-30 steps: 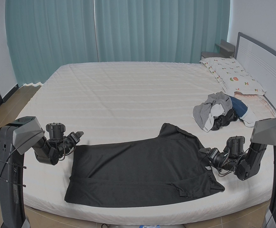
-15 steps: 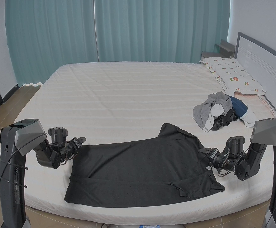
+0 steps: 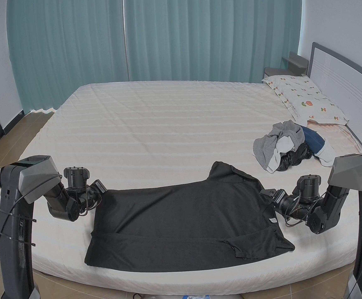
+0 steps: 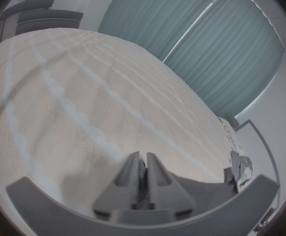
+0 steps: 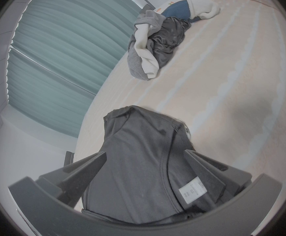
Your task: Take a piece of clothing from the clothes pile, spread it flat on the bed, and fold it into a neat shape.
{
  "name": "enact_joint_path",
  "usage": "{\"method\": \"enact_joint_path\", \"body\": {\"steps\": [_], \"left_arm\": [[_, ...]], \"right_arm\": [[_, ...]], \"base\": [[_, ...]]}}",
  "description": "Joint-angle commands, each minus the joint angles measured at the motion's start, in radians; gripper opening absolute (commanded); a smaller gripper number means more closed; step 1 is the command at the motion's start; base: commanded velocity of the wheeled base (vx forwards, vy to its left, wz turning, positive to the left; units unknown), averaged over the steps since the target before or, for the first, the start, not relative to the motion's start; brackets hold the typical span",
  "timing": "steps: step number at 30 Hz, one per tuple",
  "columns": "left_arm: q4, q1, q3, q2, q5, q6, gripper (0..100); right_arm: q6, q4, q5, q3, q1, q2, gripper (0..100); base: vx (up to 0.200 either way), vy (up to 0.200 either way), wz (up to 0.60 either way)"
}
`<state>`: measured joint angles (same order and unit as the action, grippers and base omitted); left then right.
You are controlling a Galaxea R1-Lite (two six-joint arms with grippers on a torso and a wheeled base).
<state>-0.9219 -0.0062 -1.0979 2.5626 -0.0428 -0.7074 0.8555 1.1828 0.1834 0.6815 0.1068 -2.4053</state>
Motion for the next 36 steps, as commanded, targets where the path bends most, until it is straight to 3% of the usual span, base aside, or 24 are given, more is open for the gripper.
{"method": "enact_joint_path", "body": {"steps": [1,6,7,11,17,20,24,31,32,36], "left_arm": [[-0.003,0.000,0.003,-0.021,0.024,-0.064,0],[-0.003,0.002,0.023,-0.030,0.024,-0.078,0],[-0.003,0.002,0.023,-0.030,0.024,-0.078,0],[-0.011,-0.005,0.055,-0.036,0.026,-0.083,0],[-0.020,-0.009,0.062,-0.036,0.027,-0.084,0],[-0.021,-0.008,0.067,-0.038,0.027,-0.083,0],[-0.021,-0.008,0.069,-0.038,0.027,-0.083,0],[-0.023,-0.008,0.067,-0.036,0.027,-0.083,0],[-0.023,-0.008,0.067,-0.036,0.026,-0.083,0],[-0.023,-0.008,0.067,-0.036,0.026,-0.083,0]], "right_arm": [[-0.038,-0.009,-0.001,0.087,-0.006,-0.003,100],[-0.205,-0.129,-0.002,0.193,-0.012,-0.031,100],[-0.205,-0.129,-0.002,0.193,-0.012,-0.031,100],[-0.300,-0.232,-0.053,0.386,-0.009,-0.113,100],[-0.322,-0.428,-0.090,0.633,0.013,-0.204,100],[-0.325,-0.433,-0.091,0.676,0.025,-0.244,100],[-0.395,-0.423,-0.088,0.739,0.033,-0.305,100],[-0.403,-0.405,-0.090,0.783,0.040,-0.316,100],[-0.403,-0.405,-0.090,0.782,0.040,-0.316,0],[-0.417,-0.387,-0.090,0.773,0.033,-0.311,0]], "base": [[0.000,0.000,0.00],[0.000,0.000,0.00],[0.000,0.000,0.00],[0.000,0.000,0.00],[0.000,0.000,0.00],[0.000,0.000,0.00],[0.000,0.000,0.00],[0.000,0.000,0.00],[0.000,0.000,0.00],[0.000,0.000,0.00]]}}
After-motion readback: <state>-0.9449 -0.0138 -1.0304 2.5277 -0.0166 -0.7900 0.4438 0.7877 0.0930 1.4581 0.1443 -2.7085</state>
